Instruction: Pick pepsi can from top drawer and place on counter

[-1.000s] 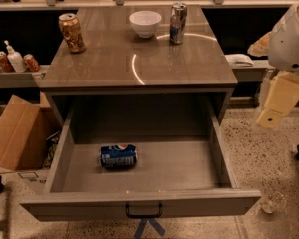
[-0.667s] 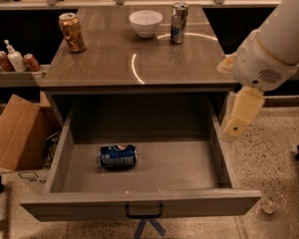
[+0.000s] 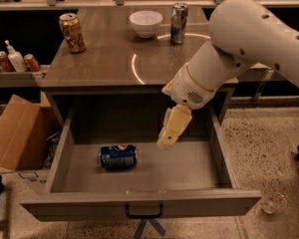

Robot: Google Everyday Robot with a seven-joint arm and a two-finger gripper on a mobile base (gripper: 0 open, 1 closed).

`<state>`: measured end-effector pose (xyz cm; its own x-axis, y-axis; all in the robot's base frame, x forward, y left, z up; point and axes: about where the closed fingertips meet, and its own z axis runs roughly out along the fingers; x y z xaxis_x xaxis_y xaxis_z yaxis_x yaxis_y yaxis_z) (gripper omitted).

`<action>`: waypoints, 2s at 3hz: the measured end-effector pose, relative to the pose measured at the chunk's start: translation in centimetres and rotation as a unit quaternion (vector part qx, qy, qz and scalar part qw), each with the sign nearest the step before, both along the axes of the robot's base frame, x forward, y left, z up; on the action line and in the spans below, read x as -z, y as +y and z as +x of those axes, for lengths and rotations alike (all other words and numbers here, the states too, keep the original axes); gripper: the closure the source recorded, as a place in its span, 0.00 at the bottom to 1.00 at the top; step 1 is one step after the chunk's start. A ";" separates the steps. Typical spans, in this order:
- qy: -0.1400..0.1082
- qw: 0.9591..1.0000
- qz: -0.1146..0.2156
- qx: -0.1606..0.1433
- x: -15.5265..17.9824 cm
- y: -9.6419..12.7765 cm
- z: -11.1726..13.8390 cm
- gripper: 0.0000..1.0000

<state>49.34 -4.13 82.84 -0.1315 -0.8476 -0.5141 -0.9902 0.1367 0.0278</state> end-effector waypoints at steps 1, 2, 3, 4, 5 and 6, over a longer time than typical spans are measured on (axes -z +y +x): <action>0.000 1.000 0.000 -0.001 0.1 0.0 0.0 0.00; 0.004 1.000 0.007 -0.021 5.3 1.3 1.4 0.00; 0.007 0.999 -0.004 -0.046 12.5 3.5 3.4 0.00; 0.008 0.999 -0.011 -0.053 18.5 5.5 5.3 0.00; -0.020 0.998 -0.012 -0.059 19.1 7.4 5.7 0.00; -0.035 0.996 -0.023 -0.076 19.4 9.3 4.8 0.00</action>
Offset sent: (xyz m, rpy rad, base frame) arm 0.0437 0.0338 -0.1534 0.0466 0.0232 0.1148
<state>54.17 5.12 63.46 0.0353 -0.8776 -0.4781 -0.9989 -0.0156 -0.0451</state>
